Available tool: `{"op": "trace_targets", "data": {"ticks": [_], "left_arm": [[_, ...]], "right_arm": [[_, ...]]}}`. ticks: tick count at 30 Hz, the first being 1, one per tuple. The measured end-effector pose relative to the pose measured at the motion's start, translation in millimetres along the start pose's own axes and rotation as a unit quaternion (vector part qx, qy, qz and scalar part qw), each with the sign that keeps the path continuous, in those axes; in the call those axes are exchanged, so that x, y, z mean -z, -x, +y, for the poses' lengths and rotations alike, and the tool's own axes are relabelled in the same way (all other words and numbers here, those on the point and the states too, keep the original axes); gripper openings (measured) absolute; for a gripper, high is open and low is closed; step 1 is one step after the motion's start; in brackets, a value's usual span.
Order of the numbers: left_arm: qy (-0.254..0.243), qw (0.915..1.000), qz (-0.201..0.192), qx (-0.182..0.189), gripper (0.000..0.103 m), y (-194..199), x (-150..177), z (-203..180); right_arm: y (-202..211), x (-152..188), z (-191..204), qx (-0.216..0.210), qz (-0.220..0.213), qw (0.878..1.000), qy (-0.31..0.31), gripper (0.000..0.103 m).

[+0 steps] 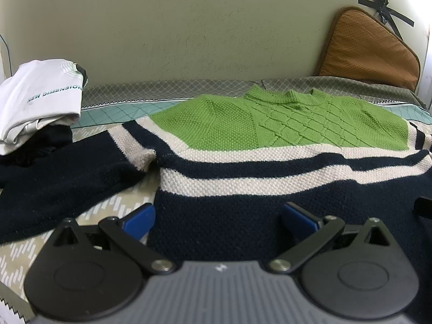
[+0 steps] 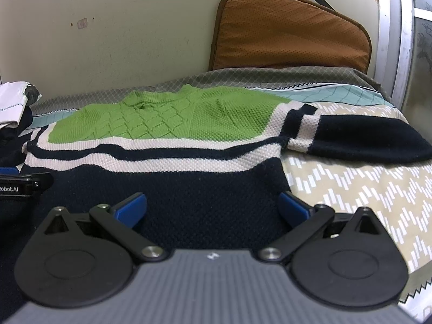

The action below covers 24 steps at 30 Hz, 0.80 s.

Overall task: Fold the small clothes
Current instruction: 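Release the sweater and hold both tools open above it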

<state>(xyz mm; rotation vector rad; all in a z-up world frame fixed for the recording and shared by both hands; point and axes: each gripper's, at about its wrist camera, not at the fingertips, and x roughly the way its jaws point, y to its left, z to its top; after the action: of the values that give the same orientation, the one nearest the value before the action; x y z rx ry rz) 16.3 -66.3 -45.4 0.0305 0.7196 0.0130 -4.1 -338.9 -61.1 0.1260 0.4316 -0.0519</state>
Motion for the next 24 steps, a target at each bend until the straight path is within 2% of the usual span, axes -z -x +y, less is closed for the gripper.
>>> {"op": "trace_targets", "data": {"ticks": [24], "left_arm": [[-0.002, 1.0, 0.005, 0.001, 0.103, -0.9, -0.4, -0.5]], "right_arm": [[-1.3, 0.8, 0.3, -0.001, 0.01, 1.0, 0.018, 0.103]]}}
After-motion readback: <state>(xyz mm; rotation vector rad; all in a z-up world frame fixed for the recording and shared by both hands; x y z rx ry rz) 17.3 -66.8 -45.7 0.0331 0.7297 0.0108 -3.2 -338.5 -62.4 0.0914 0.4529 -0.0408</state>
